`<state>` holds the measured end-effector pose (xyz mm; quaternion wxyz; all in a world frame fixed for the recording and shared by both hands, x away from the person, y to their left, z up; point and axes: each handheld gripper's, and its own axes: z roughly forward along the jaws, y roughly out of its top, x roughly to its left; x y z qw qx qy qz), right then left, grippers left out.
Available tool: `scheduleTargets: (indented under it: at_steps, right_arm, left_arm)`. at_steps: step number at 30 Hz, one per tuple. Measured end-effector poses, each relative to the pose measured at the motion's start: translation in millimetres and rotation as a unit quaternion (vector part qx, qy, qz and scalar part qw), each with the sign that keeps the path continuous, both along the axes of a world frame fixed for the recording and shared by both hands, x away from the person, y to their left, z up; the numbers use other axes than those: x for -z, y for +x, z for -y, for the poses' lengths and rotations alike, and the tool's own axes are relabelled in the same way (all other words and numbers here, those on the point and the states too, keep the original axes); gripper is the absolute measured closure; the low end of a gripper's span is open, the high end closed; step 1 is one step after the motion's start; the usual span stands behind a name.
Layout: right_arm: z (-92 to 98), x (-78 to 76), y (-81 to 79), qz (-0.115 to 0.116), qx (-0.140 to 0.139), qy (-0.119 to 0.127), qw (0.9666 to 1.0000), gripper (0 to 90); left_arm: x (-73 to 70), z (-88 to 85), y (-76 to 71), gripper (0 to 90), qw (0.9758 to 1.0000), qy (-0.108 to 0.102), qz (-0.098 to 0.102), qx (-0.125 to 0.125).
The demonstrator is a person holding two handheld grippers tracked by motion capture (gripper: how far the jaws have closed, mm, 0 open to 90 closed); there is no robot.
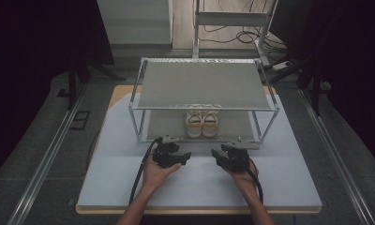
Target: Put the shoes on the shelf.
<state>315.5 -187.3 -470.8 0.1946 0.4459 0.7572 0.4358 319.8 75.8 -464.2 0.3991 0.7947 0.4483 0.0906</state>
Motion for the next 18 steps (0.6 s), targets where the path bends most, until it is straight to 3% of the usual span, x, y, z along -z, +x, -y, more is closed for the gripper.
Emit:
scheduleTargets:
  at_steps: [9, 18]
  right_arm:
    - [39.3, -0.8, -25.9, 0.011, -0.001, -0.010, 0.9999, 48.0]
    - [69.3, 7.6, -34.9, 0.005, 0.009, -0.010, 0.9999, 46.2]
  left_arm:
    - [5.7, -30.8, -22.2, 36.1, 0.9999, 0.008, 0.000, -0.009]
    - [12.0, -56.8, -34.8, 35.1, 0.9997, 0.000, -0.004, -0.023]
